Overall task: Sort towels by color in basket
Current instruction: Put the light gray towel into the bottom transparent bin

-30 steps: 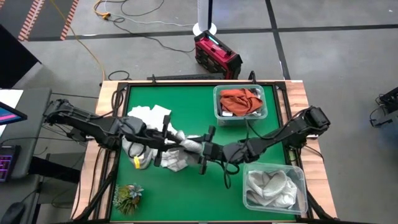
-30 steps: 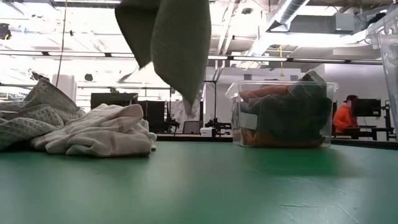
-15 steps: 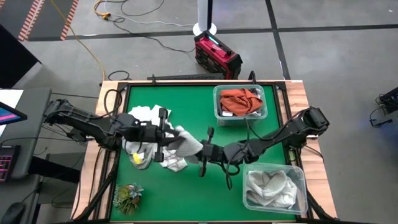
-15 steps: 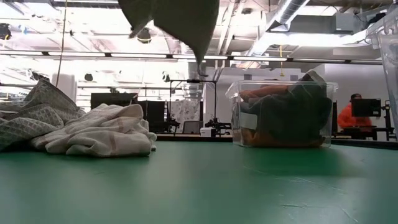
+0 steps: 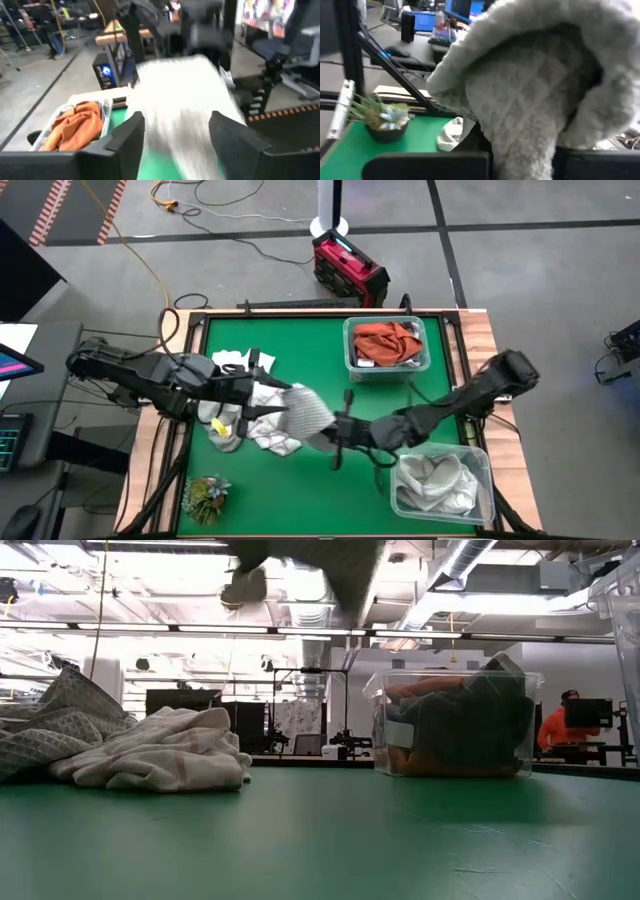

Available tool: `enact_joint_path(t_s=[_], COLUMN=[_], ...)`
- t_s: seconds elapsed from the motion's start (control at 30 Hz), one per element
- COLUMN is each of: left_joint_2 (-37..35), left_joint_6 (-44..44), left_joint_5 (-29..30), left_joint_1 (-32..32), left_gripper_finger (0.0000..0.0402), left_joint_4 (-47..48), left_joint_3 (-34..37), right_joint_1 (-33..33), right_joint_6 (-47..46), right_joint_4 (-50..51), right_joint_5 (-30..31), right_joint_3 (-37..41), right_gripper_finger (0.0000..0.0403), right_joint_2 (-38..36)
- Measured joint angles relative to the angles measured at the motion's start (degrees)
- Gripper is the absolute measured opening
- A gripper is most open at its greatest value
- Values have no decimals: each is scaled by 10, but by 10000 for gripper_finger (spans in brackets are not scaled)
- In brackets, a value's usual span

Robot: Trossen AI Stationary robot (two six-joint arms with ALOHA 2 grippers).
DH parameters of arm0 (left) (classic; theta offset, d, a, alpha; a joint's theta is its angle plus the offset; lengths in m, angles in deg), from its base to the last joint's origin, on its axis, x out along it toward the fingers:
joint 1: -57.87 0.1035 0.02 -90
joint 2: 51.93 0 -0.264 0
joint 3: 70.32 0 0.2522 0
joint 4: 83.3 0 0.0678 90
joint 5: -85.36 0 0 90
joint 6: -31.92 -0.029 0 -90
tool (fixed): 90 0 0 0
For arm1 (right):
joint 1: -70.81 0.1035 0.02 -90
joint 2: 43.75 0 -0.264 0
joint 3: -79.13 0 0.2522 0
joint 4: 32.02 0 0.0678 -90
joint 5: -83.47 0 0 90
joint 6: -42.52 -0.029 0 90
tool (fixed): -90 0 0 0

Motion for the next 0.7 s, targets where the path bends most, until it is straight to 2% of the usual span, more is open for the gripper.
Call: enact_joint_path(t_s=[0.2,0.53,0.7], left_joint_2=[0,-15,-25], left_joint_6=[-13,-15,-17], left_joint_5=[0,21,22], left_joint_1=[-15,-15,-15], left_gripper_finger=[227,225,225], left_joint_4=[67,99,108], left_joint_3=[-26,-29,-29], right_joint_1=[81,235,307], right_joint_6=[-135,-467,-588], right_joint_4=[172,521,669], right_joint_5=[6,-1,-1], right_joint_3=[-1,-6,-32], right_gripper_finger=[42,42,42], right_joint_2=[-94,-228,-255])
